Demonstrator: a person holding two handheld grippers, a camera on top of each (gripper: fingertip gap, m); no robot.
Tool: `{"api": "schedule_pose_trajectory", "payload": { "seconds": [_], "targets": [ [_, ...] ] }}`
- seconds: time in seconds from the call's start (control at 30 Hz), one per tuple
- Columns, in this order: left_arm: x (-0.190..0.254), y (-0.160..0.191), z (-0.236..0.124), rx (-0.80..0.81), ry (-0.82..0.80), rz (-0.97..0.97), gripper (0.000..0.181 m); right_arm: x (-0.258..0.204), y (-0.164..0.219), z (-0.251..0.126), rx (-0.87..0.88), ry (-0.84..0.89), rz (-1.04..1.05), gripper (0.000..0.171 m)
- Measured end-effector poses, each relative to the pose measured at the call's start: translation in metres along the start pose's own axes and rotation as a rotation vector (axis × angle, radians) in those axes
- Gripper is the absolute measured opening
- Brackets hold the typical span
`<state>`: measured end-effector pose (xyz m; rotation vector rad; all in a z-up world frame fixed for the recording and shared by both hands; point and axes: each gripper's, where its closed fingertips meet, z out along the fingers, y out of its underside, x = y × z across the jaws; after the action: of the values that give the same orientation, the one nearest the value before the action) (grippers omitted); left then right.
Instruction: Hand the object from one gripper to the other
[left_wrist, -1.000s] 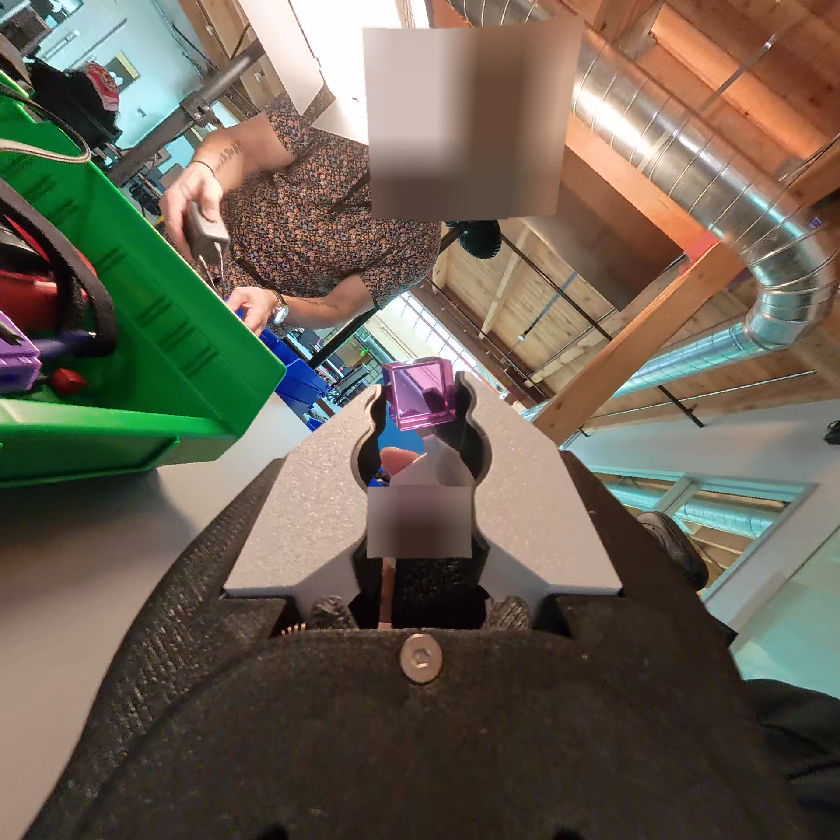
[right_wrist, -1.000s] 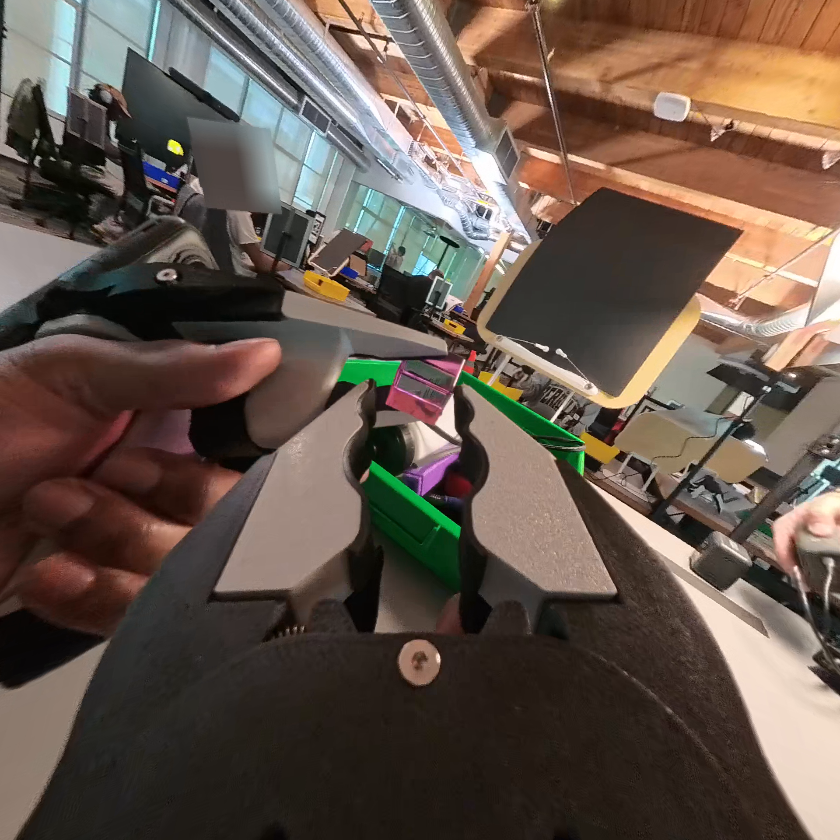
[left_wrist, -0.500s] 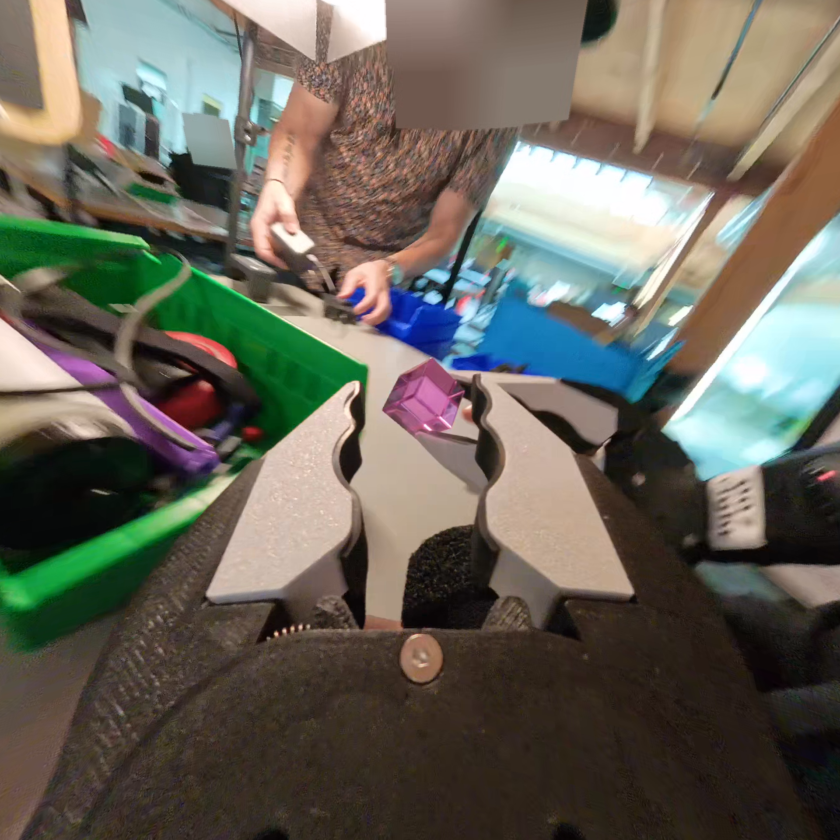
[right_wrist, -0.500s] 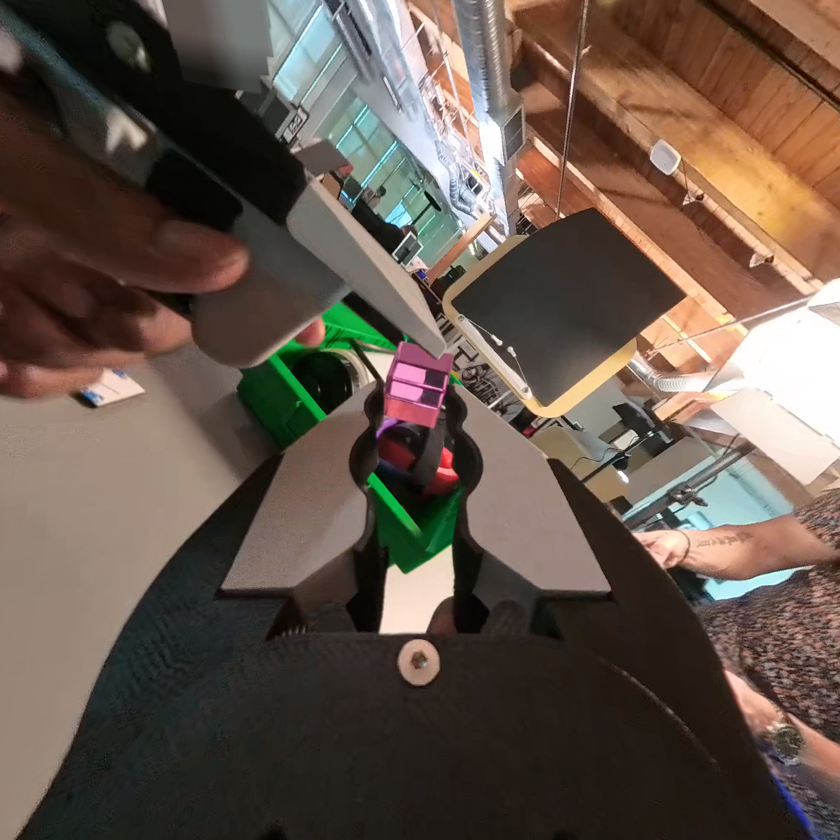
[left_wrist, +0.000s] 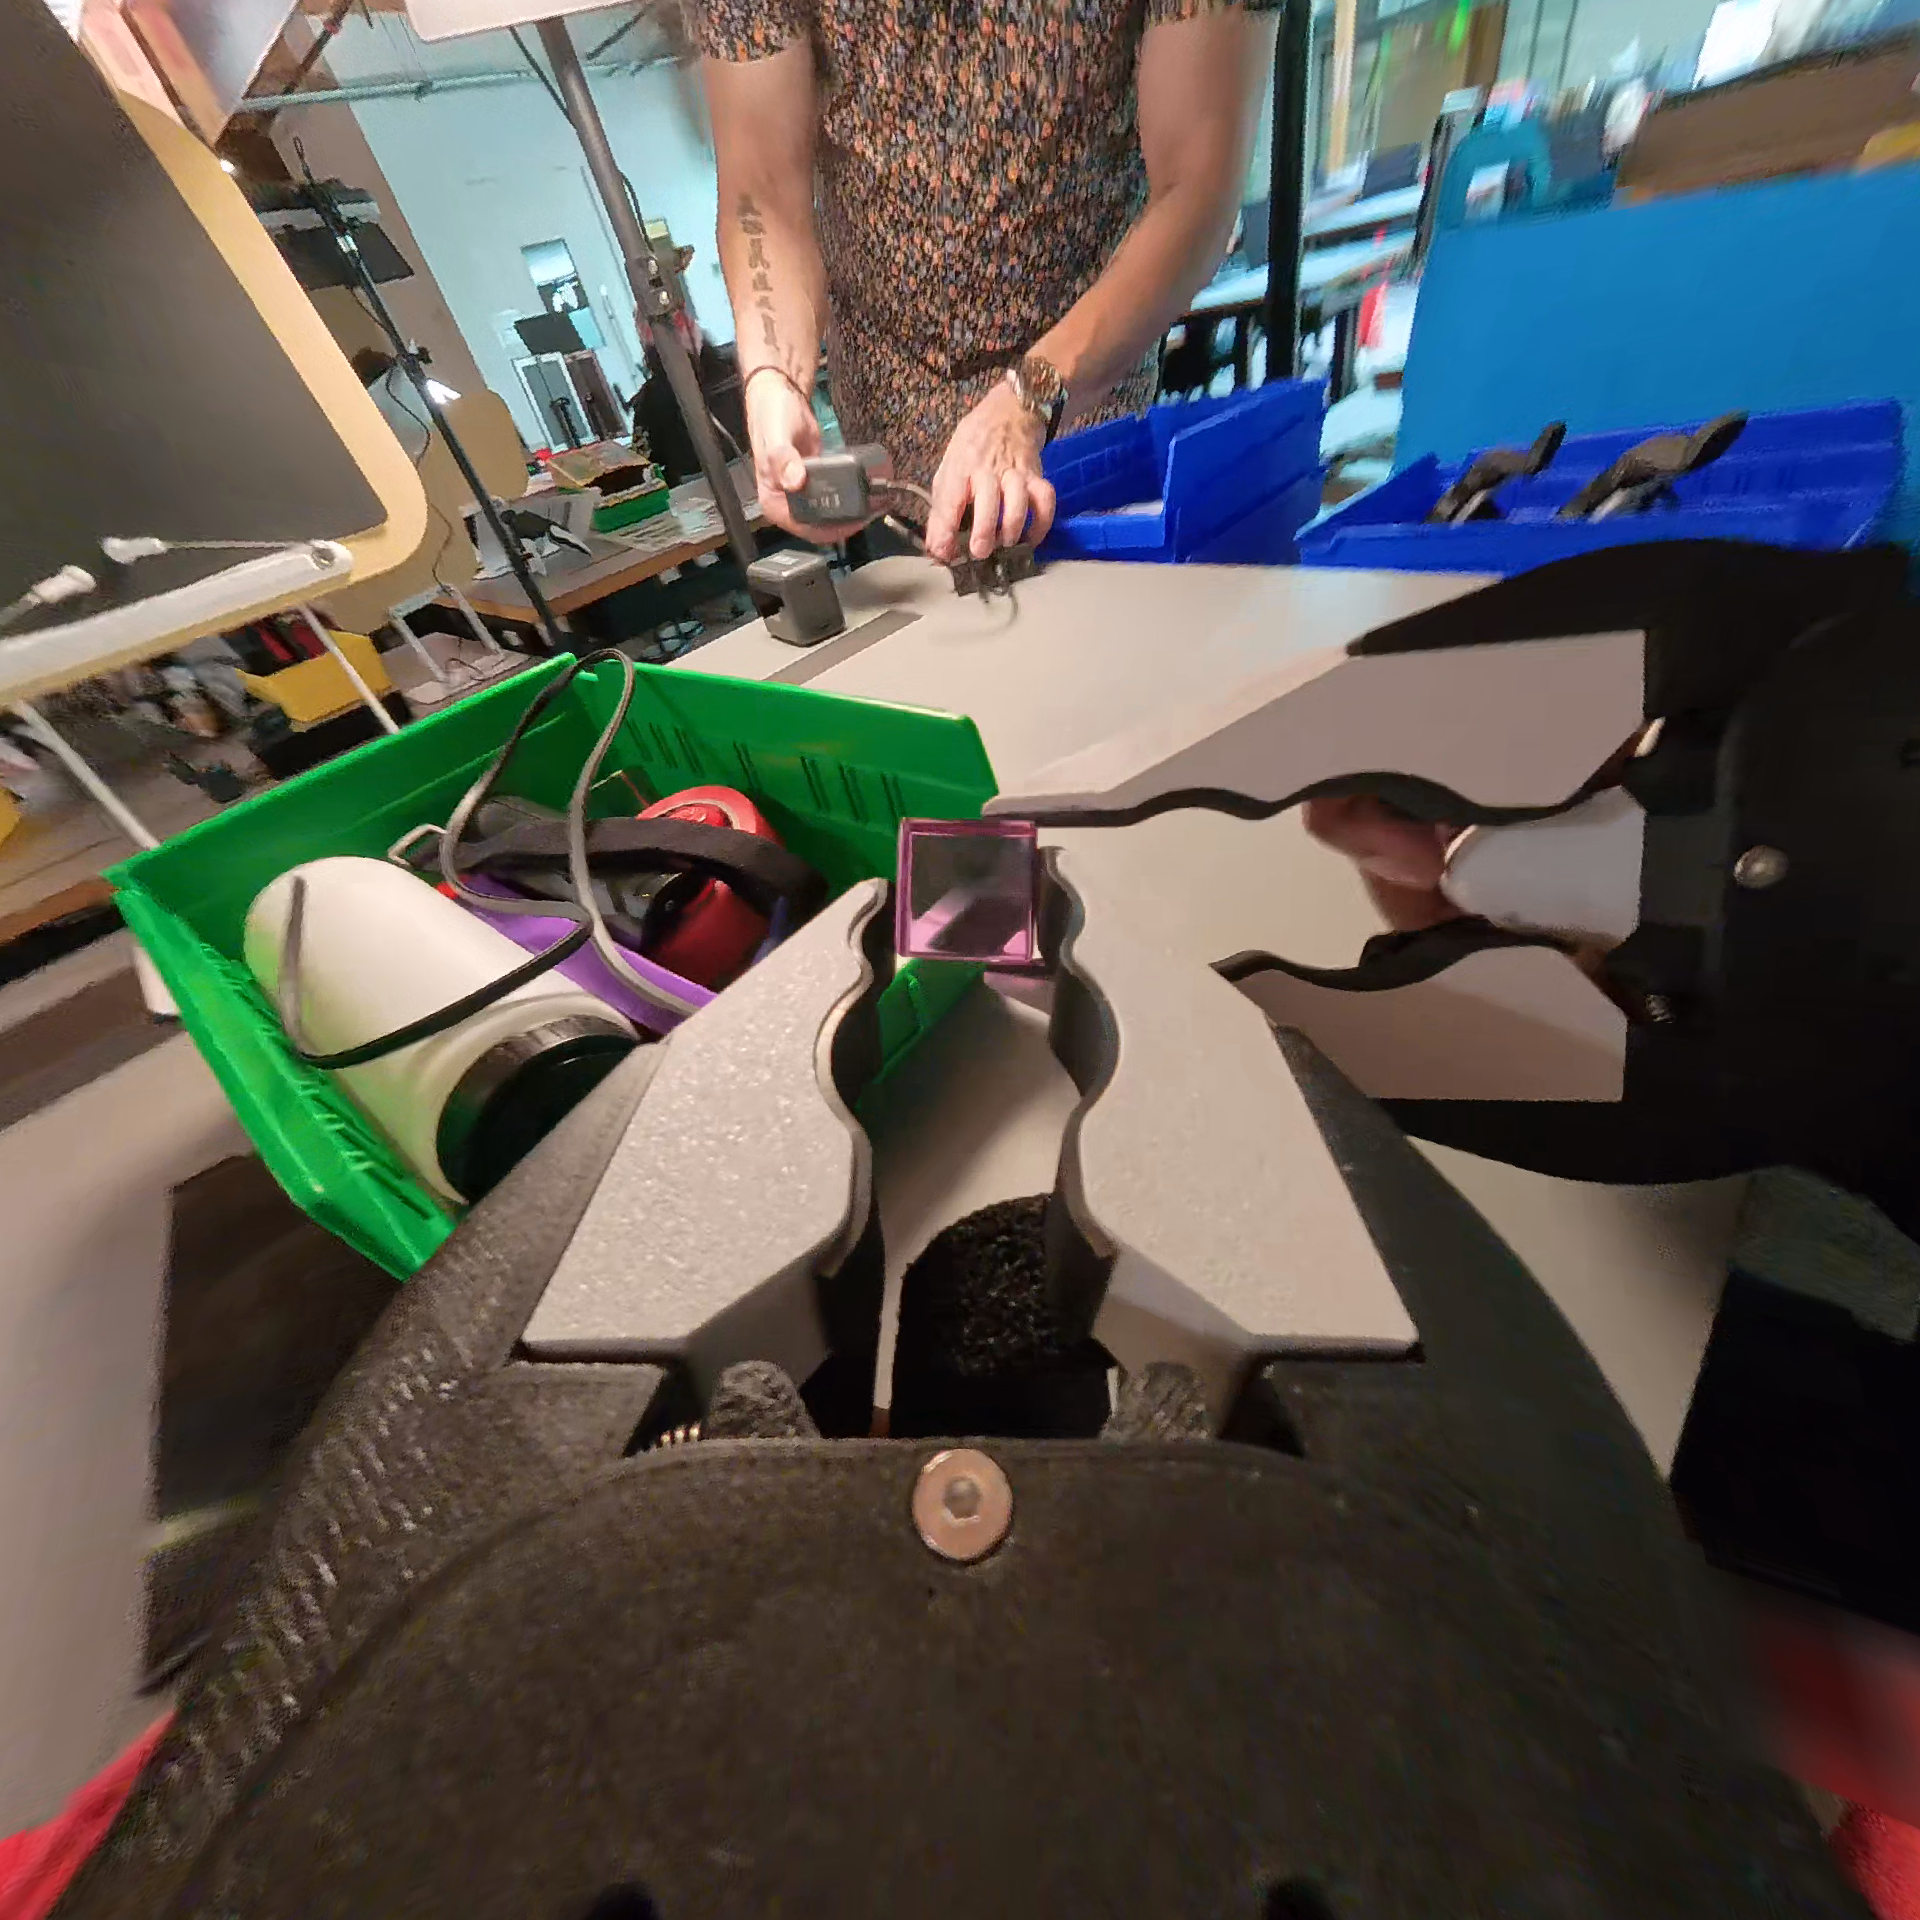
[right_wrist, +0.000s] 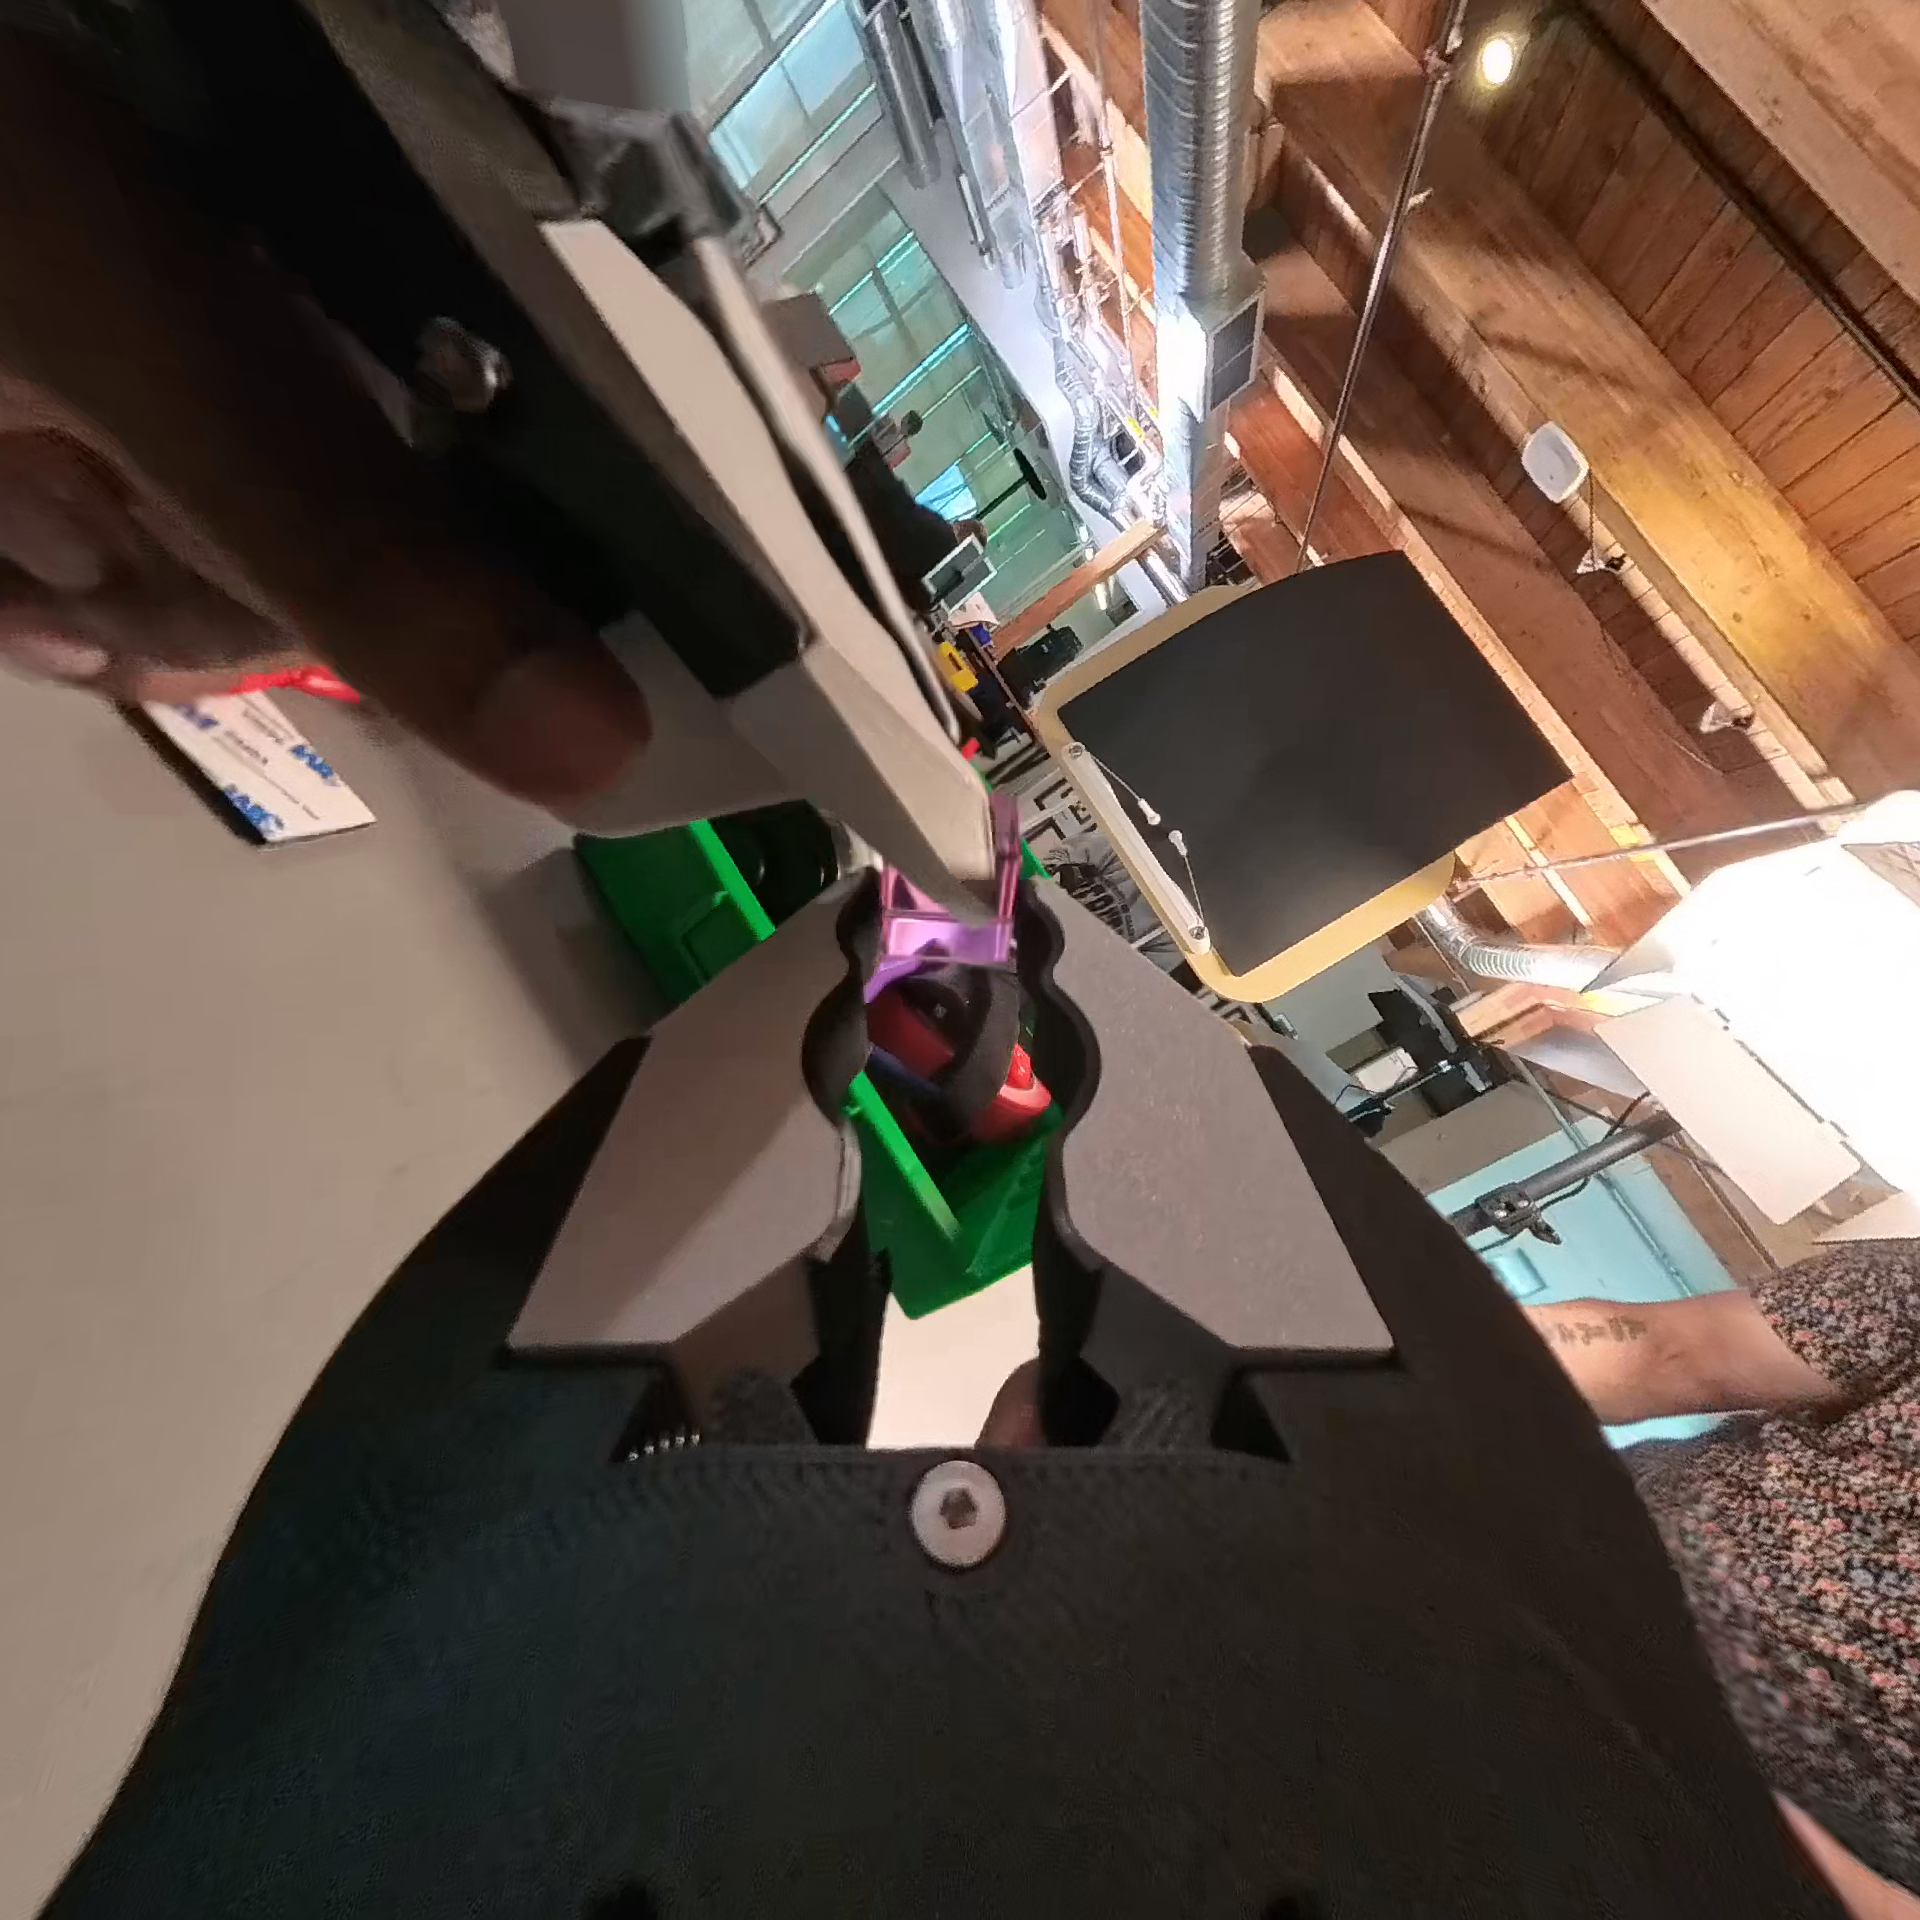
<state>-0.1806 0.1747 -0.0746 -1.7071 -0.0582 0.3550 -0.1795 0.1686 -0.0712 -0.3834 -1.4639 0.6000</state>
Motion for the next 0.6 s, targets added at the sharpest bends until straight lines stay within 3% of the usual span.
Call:
{"api": "schedule_pose_trajectory", "payload": {
  "seconds": [0.1, 0.27, 0.33, 0.6],
  "targets": [
    [-0.003, -0.007, 0.0, 0.091, 0.09, -0.242, 0.026, 0.011, 0.0, -0.001, 0.021, 0.043, 0.121, 0.032],
    [-0.015, -0.026, -0.006, 0.351, 0.304, -0.857, 0.027, 0.018, -0.006, -0.004, 0.064, 0.04, 0.507, 0.034],
    [-0.017, -0.027, -0.006, 0.414, 0.364, -1.033, 0.027, 0.015, -0.009, -0.003, 0.077, 0.035, 0.565, 0.035],
    [-0.006, -0.026, -0.005, 0.507, 0.45, -1.31, 0.026, 0.012, -0.015, -0.002, 0.079, 0.11, 0.475, 0.036]
  ]
}}
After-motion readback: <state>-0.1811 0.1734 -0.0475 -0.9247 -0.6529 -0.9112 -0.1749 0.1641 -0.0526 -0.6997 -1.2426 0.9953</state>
